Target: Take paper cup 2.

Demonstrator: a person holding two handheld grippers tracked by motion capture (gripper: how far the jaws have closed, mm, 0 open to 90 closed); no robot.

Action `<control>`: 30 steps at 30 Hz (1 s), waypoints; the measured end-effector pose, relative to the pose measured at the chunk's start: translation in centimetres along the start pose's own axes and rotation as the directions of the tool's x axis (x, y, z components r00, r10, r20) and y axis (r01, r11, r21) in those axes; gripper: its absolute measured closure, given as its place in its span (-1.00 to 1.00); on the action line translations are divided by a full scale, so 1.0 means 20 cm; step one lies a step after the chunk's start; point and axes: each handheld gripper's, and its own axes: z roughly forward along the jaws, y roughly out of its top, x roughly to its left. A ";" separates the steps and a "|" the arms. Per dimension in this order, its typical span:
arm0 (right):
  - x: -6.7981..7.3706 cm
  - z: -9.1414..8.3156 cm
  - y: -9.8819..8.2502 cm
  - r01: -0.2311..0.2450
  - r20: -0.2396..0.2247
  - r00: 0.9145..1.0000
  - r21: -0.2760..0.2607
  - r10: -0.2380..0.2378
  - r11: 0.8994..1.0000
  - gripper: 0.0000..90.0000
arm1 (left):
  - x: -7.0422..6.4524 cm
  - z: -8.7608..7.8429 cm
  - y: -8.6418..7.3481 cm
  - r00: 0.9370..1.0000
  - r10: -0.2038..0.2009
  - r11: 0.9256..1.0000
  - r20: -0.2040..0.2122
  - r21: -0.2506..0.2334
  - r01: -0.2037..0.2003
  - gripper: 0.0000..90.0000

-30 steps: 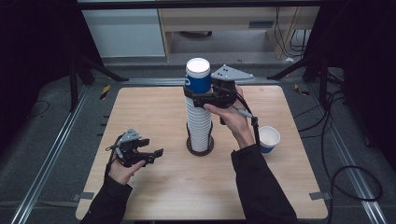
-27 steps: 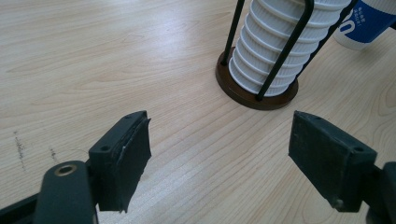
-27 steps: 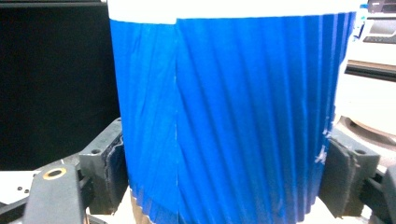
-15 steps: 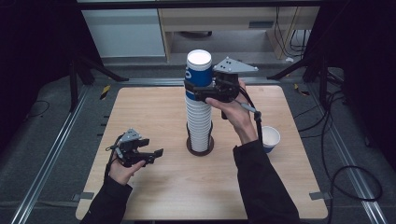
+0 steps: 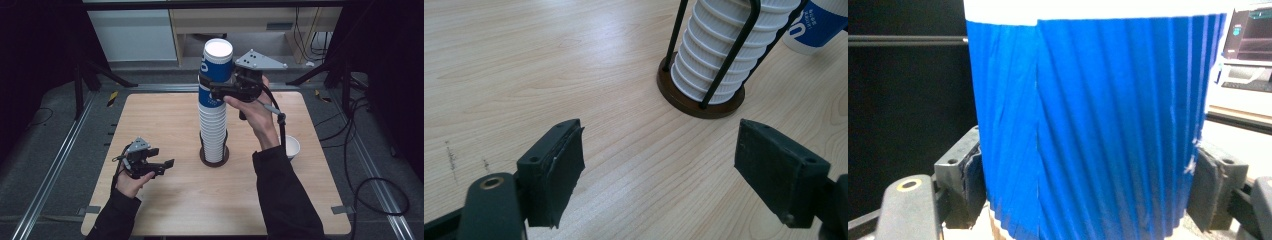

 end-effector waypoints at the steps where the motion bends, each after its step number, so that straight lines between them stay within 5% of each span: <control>1: 0.00 -0.01 0.01 0.000 -0.003 1.000 -0.011 0.000 1.000 -0.56 | 0.00 0.00 0.00 1.000 0.000 1.000 -0.001 -0.001 0.000 -0.57; 12: -0.05 -0.24 0.00 0.031 0.032 0.999 -0.023 -0.030 0.999 -0.56 | -0.01 -0.01 0.00 1.000 0.003 1.000 0.000 -0.002 -0.003 -0.58; 19: -0.13 -0.39 -0.13 0.004 0.055 0.998 0.010 -0.004 1.000 -0.56 | -0.02 -0.01 0.01 1.000 0.007 1.000 0.011 -0.001 -0.007 -0.58; 30: -0.12 -0.48 -0.33 0.010 0.033 0.999 0.099 -0.013 0.995 -0.56 | -0.04 -0.01 0.01 1.000 0.019 1.000 0.022 0.002 -0.019 -0.58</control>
